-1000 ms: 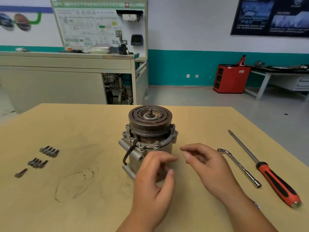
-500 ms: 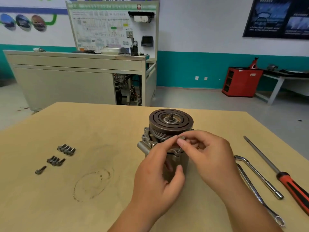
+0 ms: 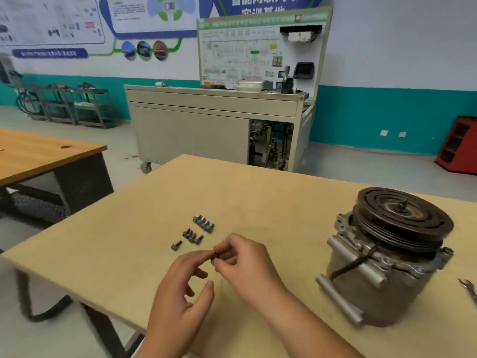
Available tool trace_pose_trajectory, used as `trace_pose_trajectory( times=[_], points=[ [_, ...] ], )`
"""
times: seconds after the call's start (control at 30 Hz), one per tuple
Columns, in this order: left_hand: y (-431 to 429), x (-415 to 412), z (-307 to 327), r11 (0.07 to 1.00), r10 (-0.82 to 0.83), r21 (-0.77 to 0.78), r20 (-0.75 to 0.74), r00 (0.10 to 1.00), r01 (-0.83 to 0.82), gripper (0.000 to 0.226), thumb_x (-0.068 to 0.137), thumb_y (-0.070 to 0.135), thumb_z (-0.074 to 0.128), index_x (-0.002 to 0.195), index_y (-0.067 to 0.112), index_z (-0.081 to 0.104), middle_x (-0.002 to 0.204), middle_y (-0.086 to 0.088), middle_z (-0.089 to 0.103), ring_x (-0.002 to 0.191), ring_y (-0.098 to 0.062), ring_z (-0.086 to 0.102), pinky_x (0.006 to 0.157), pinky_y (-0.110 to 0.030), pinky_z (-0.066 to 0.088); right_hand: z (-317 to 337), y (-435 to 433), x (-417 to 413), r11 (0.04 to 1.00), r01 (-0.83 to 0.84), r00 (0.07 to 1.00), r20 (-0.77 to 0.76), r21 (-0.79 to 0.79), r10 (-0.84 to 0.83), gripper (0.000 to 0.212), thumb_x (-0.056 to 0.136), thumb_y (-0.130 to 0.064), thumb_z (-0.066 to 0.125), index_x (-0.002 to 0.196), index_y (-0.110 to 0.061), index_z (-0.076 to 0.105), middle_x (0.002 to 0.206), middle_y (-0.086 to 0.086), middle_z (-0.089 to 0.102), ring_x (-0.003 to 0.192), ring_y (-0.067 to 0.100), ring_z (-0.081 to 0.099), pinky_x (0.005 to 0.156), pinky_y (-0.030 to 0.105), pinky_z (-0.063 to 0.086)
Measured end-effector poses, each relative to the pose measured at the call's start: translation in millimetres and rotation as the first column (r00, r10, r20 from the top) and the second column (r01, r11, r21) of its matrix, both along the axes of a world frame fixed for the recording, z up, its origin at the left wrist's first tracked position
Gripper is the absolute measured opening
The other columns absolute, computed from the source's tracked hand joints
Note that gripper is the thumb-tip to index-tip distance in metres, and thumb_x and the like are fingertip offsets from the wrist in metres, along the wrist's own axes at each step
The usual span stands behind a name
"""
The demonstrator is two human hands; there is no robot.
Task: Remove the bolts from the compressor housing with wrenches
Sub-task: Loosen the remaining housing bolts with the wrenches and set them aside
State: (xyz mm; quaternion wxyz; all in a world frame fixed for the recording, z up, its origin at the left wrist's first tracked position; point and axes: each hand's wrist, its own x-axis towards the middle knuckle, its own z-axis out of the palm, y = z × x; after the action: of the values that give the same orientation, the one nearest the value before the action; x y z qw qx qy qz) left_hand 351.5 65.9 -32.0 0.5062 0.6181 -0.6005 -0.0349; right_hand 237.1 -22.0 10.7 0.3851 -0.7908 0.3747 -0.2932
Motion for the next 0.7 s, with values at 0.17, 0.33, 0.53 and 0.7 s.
trace_pose_trajectory(
  times=[0.17,0.33,0.53,0.7],
  points=[
    [-9,71,-8,0.967,0.205,0.144,0.038,0.978,-0.209,0.039,0.074,0.032,0.058,0.113,0.029,0.061,0.109,0.020,0.056,0.088,-0.004,0.057,0.064,-0.017,0.038,-30,-30,86,0.997,0.010,0.984,-0.175,-0.077,-0.024,0.011,0.084,-0.023,0.063,0.094,-0.020,0.067,0.095,-0.003,0.070,0.090,0.014,0.064,0.074,0.026,0.050],
    [-10,96,-23,0.927,0.249,0.281,0.035,0.968,-0.249,0.038,0.080,0.016,0.061,0.118,0.020,0.061,0.113,0.008,0.058,0.088,-0.010,0.056,0.070,-0.024,0.040,-48,-43,115,0.990,0.042,0.951,-0.298,-0.138,-0.082,0.014,0.086,-0.023,0.060,0.097,-0.020,0.067,0.102,-0.002,0.068,0.098,0.017,0.060,0.074,0.027,0.046],
    [-5,91,-30,0.941,0.218,0.277,-0.053,0.975,-0.195,0.045,0.067,0.031,0.048,0.110,0.025,0.062,0.106,0.011,0.059,0.089,-0.002,0.056,0.072,-0.007,0.036,-55,-46,121,0.983,0.018,0.926,-0.368,-0.183,-0.085,0.018,0.087,-0.021,0.056,0.103,-0.018,0.065,0.106,0.001,0.066,0.100,0.019,0.060,0.076,0.027,0.045],
    [0,79,-18,0.971,0.193,0.170,-0.135,0.972,-0.170,0.029,0.081,0.009,0.061,0.097,0.033,0.061,0.102,0.011,0.063,0.092,-0.006,0.060,0.065,-0.013,0.039,-30,-32,104,0.986,0.020,0.960,-0.273,-0.165,-0.065,0.032,0.088,-0.032,0.057,0.119,-0.025,0.055,0.106,-0.007,0.056,0.095,0.011,0.056,0.077,0.025,0.042]
  ],
)
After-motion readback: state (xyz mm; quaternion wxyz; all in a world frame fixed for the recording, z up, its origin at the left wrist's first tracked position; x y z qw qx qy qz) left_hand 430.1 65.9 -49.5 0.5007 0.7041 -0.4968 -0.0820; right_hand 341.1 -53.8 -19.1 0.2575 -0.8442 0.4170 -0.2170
